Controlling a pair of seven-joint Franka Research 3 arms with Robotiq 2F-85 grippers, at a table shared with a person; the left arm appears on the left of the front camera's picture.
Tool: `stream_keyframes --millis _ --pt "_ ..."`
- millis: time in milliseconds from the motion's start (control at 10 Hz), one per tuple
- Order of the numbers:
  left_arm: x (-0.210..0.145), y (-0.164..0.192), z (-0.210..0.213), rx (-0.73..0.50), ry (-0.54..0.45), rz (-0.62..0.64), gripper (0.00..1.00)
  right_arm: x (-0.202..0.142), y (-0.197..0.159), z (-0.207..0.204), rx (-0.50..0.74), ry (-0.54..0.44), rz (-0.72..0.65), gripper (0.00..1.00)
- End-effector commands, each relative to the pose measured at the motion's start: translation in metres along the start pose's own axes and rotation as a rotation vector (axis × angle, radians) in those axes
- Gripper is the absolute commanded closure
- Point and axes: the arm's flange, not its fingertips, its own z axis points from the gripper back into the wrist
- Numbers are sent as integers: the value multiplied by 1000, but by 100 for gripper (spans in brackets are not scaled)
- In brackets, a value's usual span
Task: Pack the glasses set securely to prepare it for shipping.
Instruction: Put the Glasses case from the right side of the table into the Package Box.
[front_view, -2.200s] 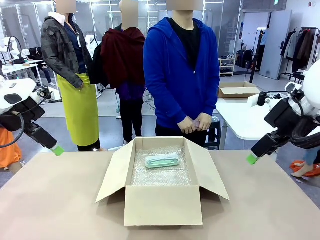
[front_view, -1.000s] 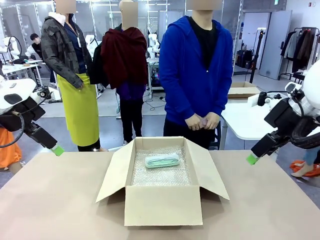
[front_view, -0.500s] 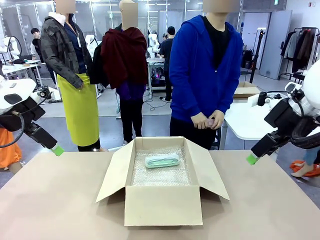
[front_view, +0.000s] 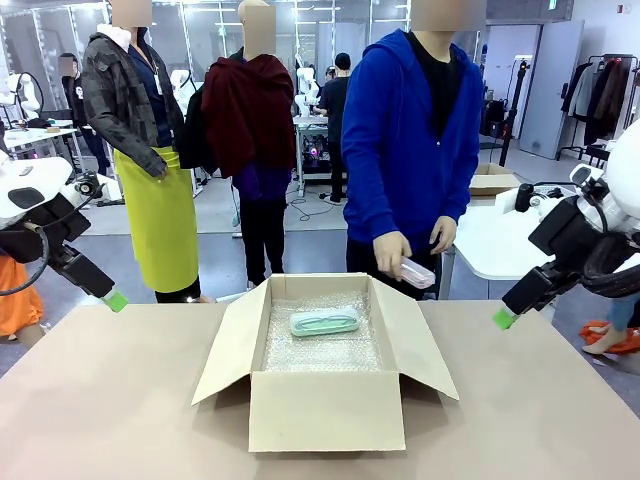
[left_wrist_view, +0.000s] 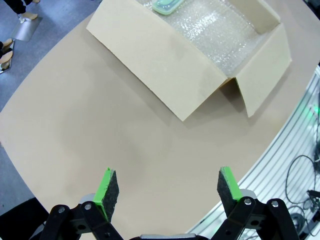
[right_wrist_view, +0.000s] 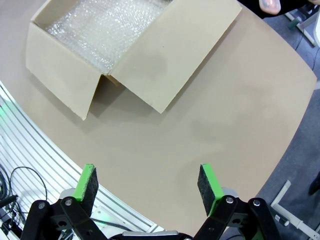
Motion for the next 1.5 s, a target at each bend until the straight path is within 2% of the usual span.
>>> stream_keyframes --millis 0,1200,1300,1400 --pt "0 1 2 -9 -11 -5 0 1 0 -1 -11 -4 -13 0" --pt "0 1 2 -9 -11 -5 0 0 0 0 0 0 0 0" --pt "0 1 2 -9 -11 -5 0 13 -11 1 19 -20 -127 0" --pt "0 1 2 -9 -11 -5 0 23 -25 -1 -28 9 -231 0"
